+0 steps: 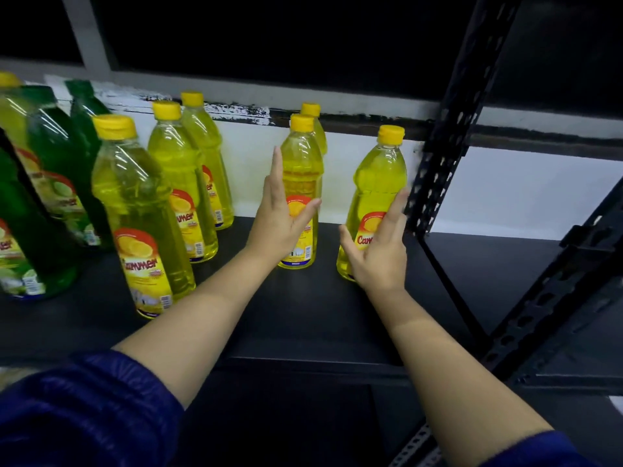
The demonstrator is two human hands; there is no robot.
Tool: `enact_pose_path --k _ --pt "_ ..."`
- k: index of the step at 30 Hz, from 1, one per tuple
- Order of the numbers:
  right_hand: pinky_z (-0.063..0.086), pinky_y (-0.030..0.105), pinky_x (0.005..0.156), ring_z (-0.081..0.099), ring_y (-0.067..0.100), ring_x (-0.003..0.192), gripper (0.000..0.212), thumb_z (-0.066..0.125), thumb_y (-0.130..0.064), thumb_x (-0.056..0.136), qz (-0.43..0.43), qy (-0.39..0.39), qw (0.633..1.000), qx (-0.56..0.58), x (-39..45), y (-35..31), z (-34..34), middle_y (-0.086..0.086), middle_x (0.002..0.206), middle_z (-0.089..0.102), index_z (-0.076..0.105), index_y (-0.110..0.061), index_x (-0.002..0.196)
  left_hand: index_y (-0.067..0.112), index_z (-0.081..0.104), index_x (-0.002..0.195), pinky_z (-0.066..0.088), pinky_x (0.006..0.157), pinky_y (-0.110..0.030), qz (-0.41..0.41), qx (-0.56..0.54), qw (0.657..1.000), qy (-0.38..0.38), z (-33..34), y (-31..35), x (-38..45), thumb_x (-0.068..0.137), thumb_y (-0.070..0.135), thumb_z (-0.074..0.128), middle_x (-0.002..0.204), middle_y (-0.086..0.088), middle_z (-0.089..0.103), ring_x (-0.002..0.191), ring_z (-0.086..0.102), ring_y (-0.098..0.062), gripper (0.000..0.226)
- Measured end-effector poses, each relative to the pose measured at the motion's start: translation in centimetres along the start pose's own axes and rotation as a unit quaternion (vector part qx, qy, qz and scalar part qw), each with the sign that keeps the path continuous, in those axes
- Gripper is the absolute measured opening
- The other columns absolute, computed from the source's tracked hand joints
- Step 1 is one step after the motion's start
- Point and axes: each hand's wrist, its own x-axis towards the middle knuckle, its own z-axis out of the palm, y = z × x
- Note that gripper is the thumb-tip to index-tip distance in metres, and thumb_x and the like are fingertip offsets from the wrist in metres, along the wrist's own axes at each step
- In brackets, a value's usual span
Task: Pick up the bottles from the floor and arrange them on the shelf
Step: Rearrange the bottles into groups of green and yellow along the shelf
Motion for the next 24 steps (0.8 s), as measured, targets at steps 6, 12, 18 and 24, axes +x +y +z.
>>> enact_pose_path --k 6,12,18,24 --pt "0.055 0.046 0.072 0.066 0.036 0.094 0.118 0.075 -0.056 0.090 -0.035 -0.004 0.999 -0.022 -0.3 -1.4 1.2 0.011 0.134 0.050 -0.020 -0.044 0.159 0.028 -0.008 0.162 0.045 0.096 -0.023 0.034 0.035 0.999 -0.010 0.5 -1.4 -1.3 0.104 0.043 0.055 0.151 -0.015 0.035 0.134 0.051 -0.022 0.087" --pt "0.052 0.044 0.074 0.064 0.036 0.095 0.116 0.073 -0.056 0.092 -0.022 -0.028 0.999 -0.017 -0.4 -1.7 0.7 0.011 0.136 0.047 -0.024 -0.049 0.154 0.036 -0.015 0.159 0.054 0.095 -0.032 0.037 0.046 0.998 -0.009 0.3 -1.9 -0.6 0.105 0.046 0.050 0.147 -0.015 0.036 0.122 0.058 -0.021 0.085" --pt "0.054 0.045 0.076 0.065 0.036 0.095 0.113 0.072 -0.056 0.093 -0.022 -0.029 0.999 -0.012 -0.5 -1.8 0.8 0.013 0.137 0.047 -0.024 -0.049 0.154 0.037 -0.015 0.158 0.055 0.094 -0.032 0.036 0.022 0.998 -0.042 0.1 -2.3 -0.2 0.106 0.044 0.050 0.146 -0.013 0.035 0.121 0.059 -0.020 0.084" --pt "0.048 0.039 0.072 0.066 0.036 0.094 0.114 0.071 -0.057 0.093 -0.021 -0.034 0.999 -0.013 -0.5 -1.8 0.8 0.013 0.138 0.046 -0.025 -0.050 0.153 0.034 -0.014 0.158 0.047 0.097 -0.025 0.026 0.001 0.998 -0.060 0.0 -2.3 -0.1 0.106 0.042 0.050 0.149 -0.014 0.033 0.124 0.048 -0.007 0.083"
